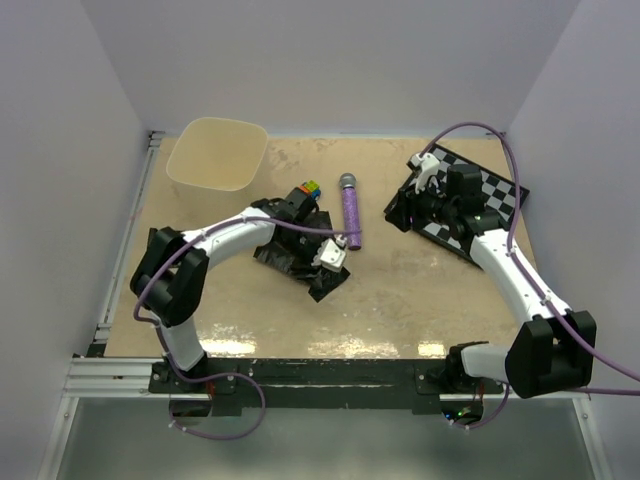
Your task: Put the trash bags into the trash bin
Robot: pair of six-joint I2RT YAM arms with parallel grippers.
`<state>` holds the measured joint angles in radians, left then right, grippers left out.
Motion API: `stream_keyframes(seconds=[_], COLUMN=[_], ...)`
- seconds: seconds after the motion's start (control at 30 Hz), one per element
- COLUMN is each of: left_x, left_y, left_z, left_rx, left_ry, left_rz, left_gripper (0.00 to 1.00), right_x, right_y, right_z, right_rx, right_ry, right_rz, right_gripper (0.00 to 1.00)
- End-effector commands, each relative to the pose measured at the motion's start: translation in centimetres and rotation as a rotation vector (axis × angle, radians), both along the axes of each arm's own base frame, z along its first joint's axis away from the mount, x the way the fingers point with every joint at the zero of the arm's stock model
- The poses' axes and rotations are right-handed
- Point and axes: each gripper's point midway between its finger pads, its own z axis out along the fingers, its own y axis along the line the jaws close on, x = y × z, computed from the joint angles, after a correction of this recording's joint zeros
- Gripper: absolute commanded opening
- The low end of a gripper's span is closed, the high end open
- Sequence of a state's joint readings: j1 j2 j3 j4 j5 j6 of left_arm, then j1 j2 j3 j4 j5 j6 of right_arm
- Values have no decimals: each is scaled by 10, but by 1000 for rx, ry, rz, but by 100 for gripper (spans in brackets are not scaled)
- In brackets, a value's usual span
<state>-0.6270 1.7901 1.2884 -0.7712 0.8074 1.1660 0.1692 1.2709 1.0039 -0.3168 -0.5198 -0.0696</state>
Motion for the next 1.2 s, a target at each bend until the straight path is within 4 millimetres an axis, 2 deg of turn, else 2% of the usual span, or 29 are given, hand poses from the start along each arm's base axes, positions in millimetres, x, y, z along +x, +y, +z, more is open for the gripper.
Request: stream_keyframes(seconds=[0.0, 0.03, 0.07, 0.2, 0.37, 0.47, 0.5, 0.57, 0.6, 0.67, 0.77, 0.9, 1.0, 1.03, 1.07, 1.1, 1.17], left_x=[6, 11, 14, 17, 1, -11, -12, -13, -12, -8, -1, 5, 10, 13, 14, 15, 26], left_y=[-32, -37, -39, -35, 1, 21, 26, 29, 27, 19, 4, -14, -31, -37, -41, -44, -51], left_z=[-1, -6, -12, -42, -87, -110, -116, -124, -124, -118, -105, -84, -58, -51, -45, -40, -32], left_rx=[-92, -90, -78, 6, 187, 271, 288, 306, 304, 286, 239, 171, 96, 64, 38, 11, -21], left_ry=[-195, -218, -225, -226, -201, -192, -202, -216, -213, -199, -179, -126, -97, -111, -132, -159, -230], left_rz=[-92, -116, -139, -233, -392, -459, -474, -479, -468, -416, -338, -226, -147, -134, -129, -131, -139], left_gripper=[60, 70, 73, 75, 74, 69, 64, 46, 33, 14, 0, 0, 0, 9, 24, 34, 45], right_x=[9, 9, 10, 5, 3, 3, 4, 5, 5, 6, 5, 6, 9, 10, 11, 12, 12], right_y=[6, 6, 7, 6, 6, 6, 7, 7, 7, 7, 7, 7, 6, 5, 5, 6, 7], right_z=[27, 29, 31, 33, 38, 41, 42, 43, 42, 43, 39, 37, 40, 41, 41, 41, 41], right_rx=[52, 54, 56, 60, 56, 62, 64, 67, 67, 66, 61, 62, 51, 49, 49, 49, 56], right_ry=[-62, -66, -69, -72, -87, -100, -104, -108, -108, -109, -103, -97, -106, -109, -109, -110, -107], right_rz=[5, 5, 4, 7, 12, 13, 14, 11, 13, 13, 14, 15, 11, 9, 9, 9, 12], right_gripper=[49, 49, 49, 49, 49, 49, 49, 49, 49, 49, 49, 49, 49, 49, 49, 49, 49])
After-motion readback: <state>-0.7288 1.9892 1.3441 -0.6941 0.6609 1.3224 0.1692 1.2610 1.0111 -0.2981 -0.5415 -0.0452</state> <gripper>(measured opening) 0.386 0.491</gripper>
